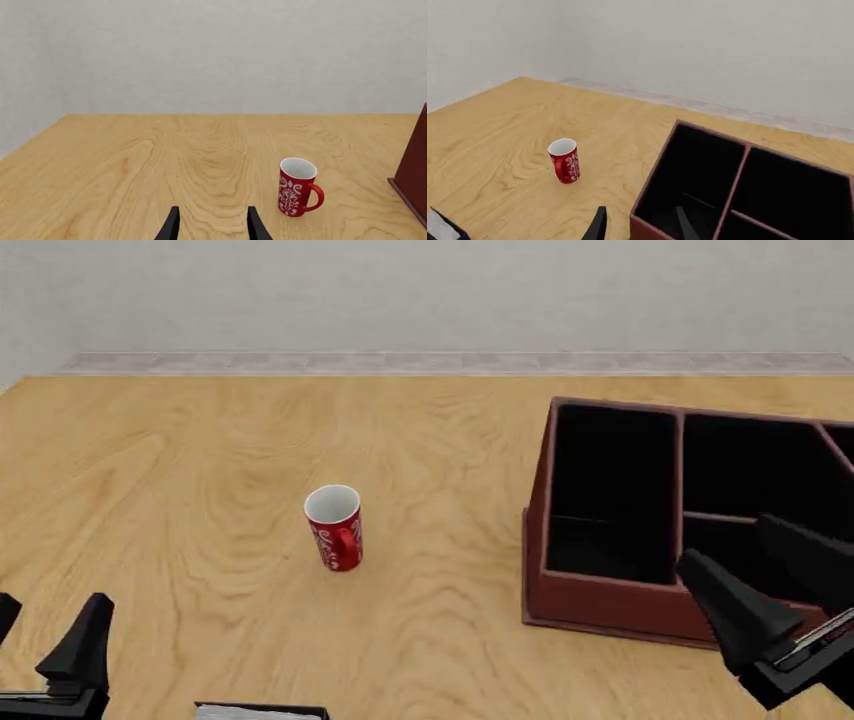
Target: Pick up the book and place it in the left compartment of the caddy.
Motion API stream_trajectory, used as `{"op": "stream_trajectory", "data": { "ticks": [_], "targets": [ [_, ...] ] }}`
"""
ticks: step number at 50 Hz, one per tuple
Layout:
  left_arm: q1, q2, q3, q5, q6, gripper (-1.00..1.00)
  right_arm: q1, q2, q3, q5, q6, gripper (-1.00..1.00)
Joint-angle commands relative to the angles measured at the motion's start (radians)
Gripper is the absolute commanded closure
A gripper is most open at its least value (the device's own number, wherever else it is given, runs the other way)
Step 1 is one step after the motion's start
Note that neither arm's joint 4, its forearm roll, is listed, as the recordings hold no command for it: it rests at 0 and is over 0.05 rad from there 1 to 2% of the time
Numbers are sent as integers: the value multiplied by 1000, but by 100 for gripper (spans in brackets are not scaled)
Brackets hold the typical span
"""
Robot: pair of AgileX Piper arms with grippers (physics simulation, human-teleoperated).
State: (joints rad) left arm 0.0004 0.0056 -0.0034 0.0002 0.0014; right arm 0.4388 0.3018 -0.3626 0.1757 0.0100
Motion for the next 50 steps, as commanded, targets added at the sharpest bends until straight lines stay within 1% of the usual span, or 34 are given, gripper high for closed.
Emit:
{"op": "stream_trajectory", "data": {
  "ticks": [1,3,6,8,9,11,13,15,16,19,20,21,22,23,25,26,28,29,30,31,32,34,36,37,38,39,41,43,44,49,50],
  "targets": [
    [0,4,-3,0,-1,-100,182,165,-203,124,-40,-100],
    [0,-1,2,-2,1,-100,203,190,-227,131,-35,-100],
    [0,1,-4,1,1,-100,250,249,-246,138,-50,-100],
    [0,4,-2,-1,0,-100,261,275,-263,144,-54,-100],
    [0,0,-3,1,1,-100,283,318,-279,156,-54,-100],
    [0,-1,2,-2,1,-100,297,343,-300,167,-55,-100],
    [0,3,-1,-2,0,-100,328,374,-319,181,-39,-100],
    [0,1,-2,0,1,-100,344,391,-341,192,-48,-100],
    [-1,2,-1,-2,2,-100,376,414,-356,205,-31,-100],
    [0,4,-2,-2,0,-100,414,443,-387,228,-2,-100],
    [0,5,-2,-3,0,-100,411,453,-392,238,20,-100],
    [0,-4,3,0,1,-100,450,477,-412,248,0,-100],
    [0,-4,3,0,1,-100,450,477,-412,248,0,-100],
    [0,0,1,-2,1,-100,475,505,-437,270,-1,-100],
    [0,2,-2,-1,0,-100,480,517,-460,288,7,-100],
    [0,3,-1,-3,0,-100,491,532,-468,297,0,-100],
    [0,-1,2,-3,1,-100,496,545,-487,315,12,-100],
    [0,0,1,-2,1,-100,508,566,-508,333,-5,-100],
    [0,4,1,-5,1,-100,508,567,-509,334,-5,-100],
    [0,3,-2,-1,1,-100,529,593,-539,361,1,-100],
    [0,2,-3,0,1,-100,539,605,-554,372,-5,-100],
    [0,-1,2,-3,1,-100,565,627,-581,393,12,-100],
    [0,1,-3,0,1,-100,583,646,-603,406,6,-100],
    [0,4,-1,-3,1,-100,610,672,-628,423,-3,-100],
    [0,4,-1,-4,1,-100,610,672,-629,424,-3,-100],
    [0,-1,3,-2,1,-100,633,695,-653,437,0,-100],
    [0,-1,3,-2,1,-100,654,719,-679,450,4,-100],
    [0,0,3,-2,1,-100,674,740,-699,457,-3,-100],
    [0,0,2,-2,1,-100,676,746,-702,458,6,-100],
    [-1,-1,2,-2,1,-100,727,794,-724,459,12,-100],
    [-1,-3,3,0,1,-100,754,809,-731,455,27,-100]
  ]
}}
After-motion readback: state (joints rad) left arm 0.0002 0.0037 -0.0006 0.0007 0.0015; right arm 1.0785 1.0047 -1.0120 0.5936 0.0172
